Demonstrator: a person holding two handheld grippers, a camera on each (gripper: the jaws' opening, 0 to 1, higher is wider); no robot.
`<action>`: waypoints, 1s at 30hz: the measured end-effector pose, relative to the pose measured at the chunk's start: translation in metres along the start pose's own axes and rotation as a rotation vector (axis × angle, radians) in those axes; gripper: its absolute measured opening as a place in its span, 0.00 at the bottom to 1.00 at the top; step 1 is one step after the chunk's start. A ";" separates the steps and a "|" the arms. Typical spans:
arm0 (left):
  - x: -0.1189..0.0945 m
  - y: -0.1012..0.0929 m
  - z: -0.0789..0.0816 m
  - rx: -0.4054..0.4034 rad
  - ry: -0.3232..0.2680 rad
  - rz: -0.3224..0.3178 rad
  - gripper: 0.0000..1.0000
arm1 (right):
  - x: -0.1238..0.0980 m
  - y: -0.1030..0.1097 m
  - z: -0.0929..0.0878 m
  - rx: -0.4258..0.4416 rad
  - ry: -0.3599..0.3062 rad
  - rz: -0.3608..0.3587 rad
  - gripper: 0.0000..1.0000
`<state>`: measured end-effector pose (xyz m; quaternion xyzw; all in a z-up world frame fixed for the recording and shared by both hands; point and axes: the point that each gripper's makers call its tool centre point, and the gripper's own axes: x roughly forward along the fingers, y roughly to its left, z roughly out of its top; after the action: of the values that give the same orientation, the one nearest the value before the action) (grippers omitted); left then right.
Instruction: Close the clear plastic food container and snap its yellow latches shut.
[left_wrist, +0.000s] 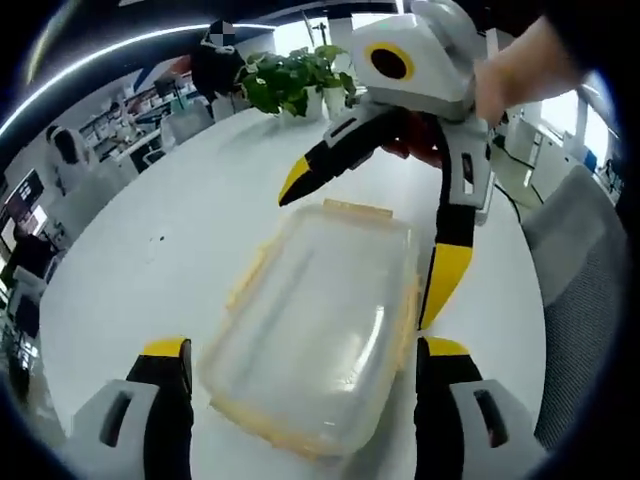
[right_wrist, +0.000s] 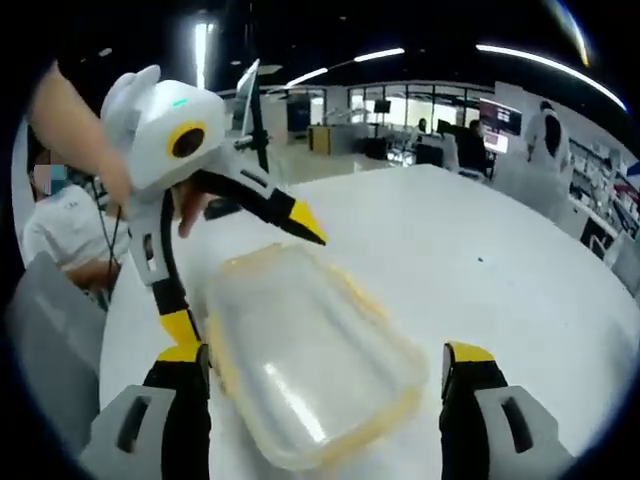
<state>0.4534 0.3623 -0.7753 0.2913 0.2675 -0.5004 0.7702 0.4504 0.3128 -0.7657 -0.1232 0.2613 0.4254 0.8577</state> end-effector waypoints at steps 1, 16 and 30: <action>-0.001 0.001 0.001 -0.008 -0.009 0.010 0.94 | -0.001 -0.001 0.001 0.012 -0.013 -0.011 0.98; -0.034 0.000 0.003 -0.139 -0.125 0.106 0.92 | -0.025 0.003 -0.005 0.118 -0.099 -0.089 0.98; -0.056 -0.007 0.006 -0.301 -0.229 0.169 0.91 | -0.048 0.013 0.004 0.168 -0.189 -0.151 0.97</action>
<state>0.4277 0.3908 -0.7331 0.1356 0.2244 -0.4185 0.8695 0.4173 0.2903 -0.7357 -0.0297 0.2039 0.3458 0.9154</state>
